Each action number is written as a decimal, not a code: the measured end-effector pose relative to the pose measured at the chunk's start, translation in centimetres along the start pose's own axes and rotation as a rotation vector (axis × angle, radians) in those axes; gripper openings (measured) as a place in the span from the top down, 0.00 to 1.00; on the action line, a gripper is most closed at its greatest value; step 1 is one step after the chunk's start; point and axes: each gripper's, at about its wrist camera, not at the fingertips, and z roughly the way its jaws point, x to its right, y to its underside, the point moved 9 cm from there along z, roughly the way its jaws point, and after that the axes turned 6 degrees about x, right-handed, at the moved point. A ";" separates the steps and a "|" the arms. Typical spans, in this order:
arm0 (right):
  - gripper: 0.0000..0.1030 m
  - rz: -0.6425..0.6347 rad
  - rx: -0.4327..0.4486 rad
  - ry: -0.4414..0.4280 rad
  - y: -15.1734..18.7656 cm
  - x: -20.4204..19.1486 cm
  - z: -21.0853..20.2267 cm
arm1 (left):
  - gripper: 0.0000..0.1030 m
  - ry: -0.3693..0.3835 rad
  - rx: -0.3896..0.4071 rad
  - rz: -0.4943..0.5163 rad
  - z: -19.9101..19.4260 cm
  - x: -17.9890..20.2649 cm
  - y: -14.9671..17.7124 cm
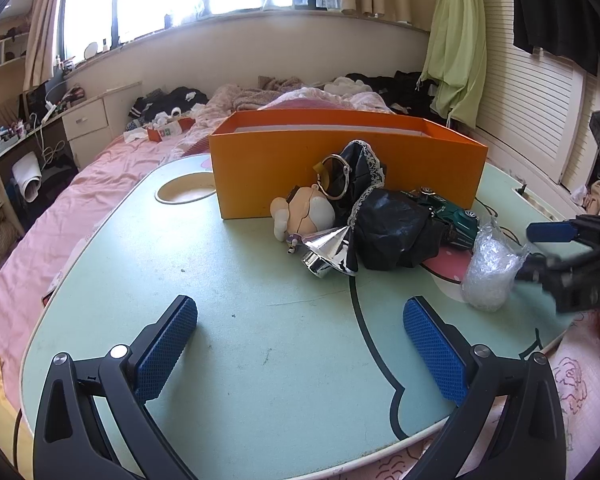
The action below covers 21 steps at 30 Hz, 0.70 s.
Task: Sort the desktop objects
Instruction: 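Grasp the brown fur ball in the box with the left tool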
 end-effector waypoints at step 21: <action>0.02 0.001 0.001 -0.016 0.8 0.4 0.3 | 0.46 0.162 -0.568 -0.205 17.6 4.5 -13.0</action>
